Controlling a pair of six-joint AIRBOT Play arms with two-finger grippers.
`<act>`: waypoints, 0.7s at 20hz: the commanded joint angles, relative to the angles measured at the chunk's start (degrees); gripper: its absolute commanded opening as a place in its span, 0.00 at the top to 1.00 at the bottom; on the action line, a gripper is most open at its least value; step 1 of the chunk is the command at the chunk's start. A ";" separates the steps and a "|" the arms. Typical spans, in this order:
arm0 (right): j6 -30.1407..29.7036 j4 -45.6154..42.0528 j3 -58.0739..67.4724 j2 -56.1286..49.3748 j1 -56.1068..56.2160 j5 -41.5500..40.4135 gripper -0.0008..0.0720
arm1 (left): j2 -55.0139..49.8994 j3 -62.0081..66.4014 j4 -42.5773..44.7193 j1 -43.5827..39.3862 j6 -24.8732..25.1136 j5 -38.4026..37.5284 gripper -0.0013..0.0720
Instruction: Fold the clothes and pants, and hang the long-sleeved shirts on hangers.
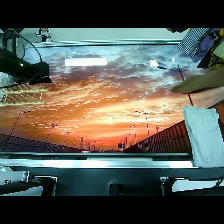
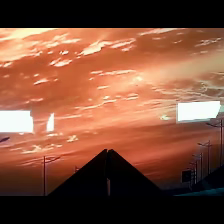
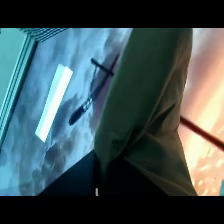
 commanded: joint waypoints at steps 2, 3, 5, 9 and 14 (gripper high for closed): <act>10.97 -6.91 0.07 2.32 -4.46 9.18 0.95 | 0.00 -0.02 0.00 0.07 -0.02 0.00 0.96; 13.35 -9.81 0.07 3.06 -4.46 11.96 0.95 | 0.00 -0.02 0.00 0.07 -0.02 -0.02 0.96; 16.00 -11.87 0.07 3.82 -4.35 17.77 0.96 | 0.00 0.00 -0.02 0.07 0.00 -0.04 0.96; 18.67 -15.58 0.02 4.39 -4.22 30.38 0.96 | 0.00 -0.02 -0.02 0.07 0.00 -0.04 0.96; 18.27 -25.68 0.00 4.48 -2.58 42.12 0.95 | 0.00 0.00 -0.02 0.07 -0.02 -0.07 0.96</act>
